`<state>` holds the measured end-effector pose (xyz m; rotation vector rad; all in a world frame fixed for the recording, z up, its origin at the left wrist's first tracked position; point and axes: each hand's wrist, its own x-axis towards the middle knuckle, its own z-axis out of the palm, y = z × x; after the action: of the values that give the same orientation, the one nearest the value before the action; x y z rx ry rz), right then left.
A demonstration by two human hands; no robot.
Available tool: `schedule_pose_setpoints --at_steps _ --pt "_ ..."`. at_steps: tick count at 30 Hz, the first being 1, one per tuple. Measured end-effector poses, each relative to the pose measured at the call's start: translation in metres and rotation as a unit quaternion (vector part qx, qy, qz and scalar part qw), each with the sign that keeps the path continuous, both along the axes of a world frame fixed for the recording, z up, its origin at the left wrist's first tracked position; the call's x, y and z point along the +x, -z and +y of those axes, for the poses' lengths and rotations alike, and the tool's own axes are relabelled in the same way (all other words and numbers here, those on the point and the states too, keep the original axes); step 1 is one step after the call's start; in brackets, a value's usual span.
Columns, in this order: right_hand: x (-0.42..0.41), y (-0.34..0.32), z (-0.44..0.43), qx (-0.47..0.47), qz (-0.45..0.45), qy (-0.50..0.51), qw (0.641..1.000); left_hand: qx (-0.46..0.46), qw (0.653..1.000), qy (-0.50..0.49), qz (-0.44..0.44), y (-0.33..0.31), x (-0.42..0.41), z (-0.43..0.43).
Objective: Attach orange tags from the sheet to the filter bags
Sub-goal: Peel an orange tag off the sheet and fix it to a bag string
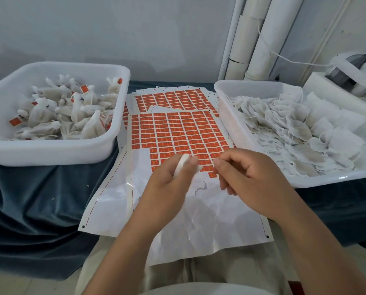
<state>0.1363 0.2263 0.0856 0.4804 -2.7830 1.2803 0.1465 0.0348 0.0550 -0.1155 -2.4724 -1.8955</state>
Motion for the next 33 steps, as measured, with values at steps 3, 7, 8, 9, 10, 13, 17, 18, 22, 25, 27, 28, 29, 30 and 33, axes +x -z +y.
schedule_pose_setpoints --at_steps 3,7,8,9,10,13,17,18,22,25,27,28,29,30,33 --pt "-0.002 0.0 0.0 -0.109 -0.086 -0.018 0.99 -0.048 0.998 0.008 0.042 0.001 0.001 0.001" --pt "-0.008 0.001 0.004 -0.369 -0.202 -0.061 0.905 -0.019 0.999 0.022 0.019 -0.002 0.002 -0.002" --pt "-0.009 0.002 0.004 -0.423 -0.221 -0.067 0.876 -0.015 0.999 0.031 0.009 -0.002 0.002 -0.003" --pt "-0.011 0.004 0.004 -0.463 -0.237 -0.069 0.851 -0.007 0.999 0.042 0.001 0.0 0.001 -0.004" --pt "-0.011 0.006 0.002 -0.49 -0.249 -0.068 0.832 0.003 0.999 0.054 -0.004 0.001 0.001 -0.004" --pt "-0.011 0.011 -0.006 -0.485 -0.247 -0.057 0.837 0.011 0.998 0.058 0.009 0.004 -0.001 -0.002" --pt "-0.009 0.011 -0.007 -0.439 -0.225 -0.042 0.869 0.038 0.998 0.037 0.029 0.005 -0.001 0.0" --pt "-0.009 0.011 -0.007 -0.448 -0.227 -0.044 0.864 0.044 0.998 0.037 0.023 0.006 -0.001 0.001" --pt "-0.008 0.011 -0.009 -0.532 -0.281 -0.082 0.794 0.08 0.995 0.057 -0.026 0.009 -0.004 0.005" --pt "-0.005 0.01 -0.012 -0.59 -0.305 -0.09 0.742 0.055 0.994 0.09 0.028 0.012 -0.002 0.006" --pt "-0.005 0.009 -0.014 -0.623 -0.305 -0.081 0.716 0.043 0.993 0.103 0.047 0.011 -0.001 0.006" --pt "-0.005 0.009 -0.014 -0.633 -0.299 -0.076 0.71 0.037 0.992 0.107 0.05 0.01 -0.001 0.006" --pt "-0.005 0.008 -0.015 -0.638 -0.292 -0.072 0.709 0.027 0.992 0.111 0.051 0.009 -0.002 0.006" --pt "-0.005 0.007 -0.014 -0.64 -0.284 -0.069 0.711 0.019 0.992 0.113 0.051 0.008 -0.002 0.005" --pt "-0.005 0.005 -0.014 -0.642 -0.27 -0.073 0.714 0.007 0.99 0.127 0.058 0.006 -0.001 0.002"
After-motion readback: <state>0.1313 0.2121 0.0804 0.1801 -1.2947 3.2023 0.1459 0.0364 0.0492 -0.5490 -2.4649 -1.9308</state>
